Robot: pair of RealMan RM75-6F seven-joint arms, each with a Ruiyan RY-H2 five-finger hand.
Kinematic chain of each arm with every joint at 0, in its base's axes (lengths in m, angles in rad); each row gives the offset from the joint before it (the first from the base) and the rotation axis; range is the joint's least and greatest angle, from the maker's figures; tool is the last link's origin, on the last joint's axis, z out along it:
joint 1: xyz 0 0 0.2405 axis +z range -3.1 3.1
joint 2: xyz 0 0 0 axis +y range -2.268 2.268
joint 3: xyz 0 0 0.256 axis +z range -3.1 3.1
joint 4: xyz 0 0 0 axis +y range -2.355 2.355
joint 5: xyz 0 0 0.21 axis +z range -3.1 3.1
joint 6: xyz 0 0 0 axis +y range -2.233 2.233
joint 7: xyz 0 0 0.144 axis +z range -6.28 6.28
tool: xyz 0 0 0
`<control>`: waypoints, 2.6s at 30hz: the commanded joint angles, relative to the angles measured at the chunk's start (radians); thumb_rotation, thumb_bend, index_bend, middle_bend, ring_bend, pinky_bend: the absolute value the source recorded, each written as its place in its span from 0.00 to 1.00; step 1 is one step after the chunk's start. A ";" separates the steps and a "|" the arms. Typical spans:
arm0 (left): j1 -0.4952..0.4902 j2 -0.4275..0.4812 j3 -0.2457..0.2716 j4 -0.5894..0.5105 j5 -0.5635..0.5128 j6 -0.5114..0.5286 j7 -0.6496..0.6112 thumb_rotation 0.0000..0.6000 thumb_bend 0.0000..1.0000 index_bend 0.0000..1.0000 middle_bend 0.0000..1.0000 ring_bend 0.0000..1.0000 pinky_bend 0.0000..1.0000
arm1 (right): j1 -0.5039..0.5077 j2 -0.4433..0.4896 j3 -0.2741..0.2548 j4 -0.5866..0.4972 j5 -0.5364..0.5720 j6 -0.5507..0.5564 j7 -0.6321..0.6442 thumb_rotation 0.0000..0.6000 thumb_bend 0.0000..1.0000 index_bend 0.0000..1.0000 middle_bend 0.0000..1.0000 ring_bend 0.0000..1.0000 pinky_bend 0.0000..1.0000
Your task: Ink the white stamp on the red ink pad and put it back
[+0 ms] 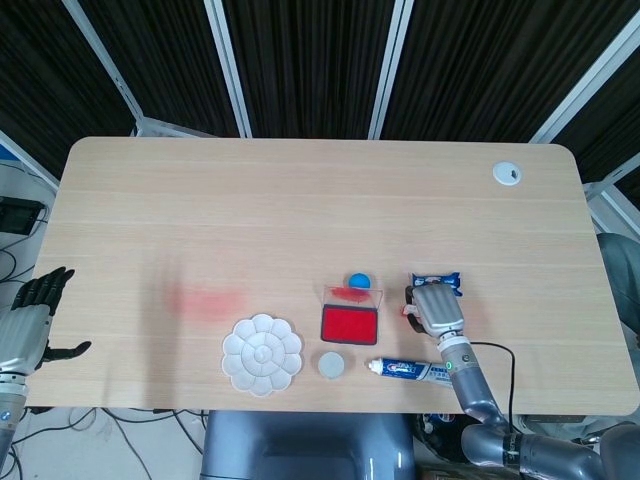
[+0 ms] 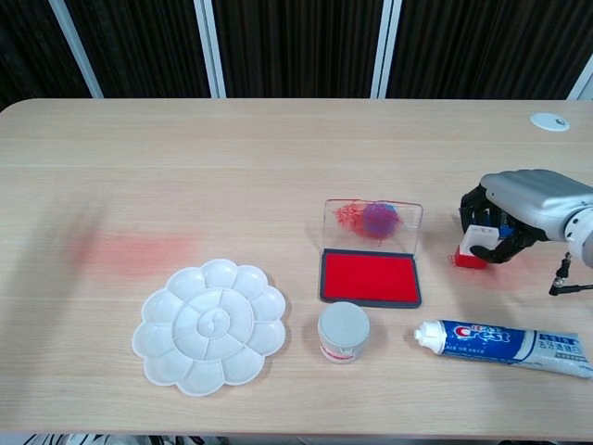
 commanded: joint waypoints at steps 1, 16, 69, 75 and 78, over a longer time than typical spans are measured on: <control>0.000 0.000 0.000 0.000 0.000 0.000 0.000 1.00 0.03 0.00 0.00 0.00 0.00 | -0.001 -0.001 0.001 0.002 0.001 -0.001 -0.002 1.00 0.41 0.76 0.55 0.45 0.46; 0.001 0.000 0.001 -0.001 0.001 0.001 0.000 1.00 0.03 0.00 0.00 0.00 0.00 | -0.006 -0.007 0.006 0.007 0.006 -0.006 -0.014 1.00 0.41 0.76 0.54 0.45 0.46; -0.002 0.010 0.005 -0.010 -0.007 -0.011 0.004 1.00 0.03 0.00 0.00 0.00 0.00 | 0.028 0.020 0.021 -0.071 0.141 -0.021 -0.181 1.00 0.28 0.44 0.36 0.34 0.38; -0.002 0.012 0.005 -0.012 -0.008 -0.013 0.002 1.00 0.03 0.00 0.00 0.00 0.00 | 0.033 0.025 0.019 -0.085 0.174 -0.021 -0.212 1.00 0.20 0.22 0.19 0.21 0.31; -0.002 0.012 0.005 -0.012 -0.008 -0.013 0.003 1.00 0.03 0.00 0.00 0.00 0.00 | 0.035 0.027 0.019 -0.092 0.183 -0.014 -0.220 1.00 0.18 0.15 0.14 0.17 0.29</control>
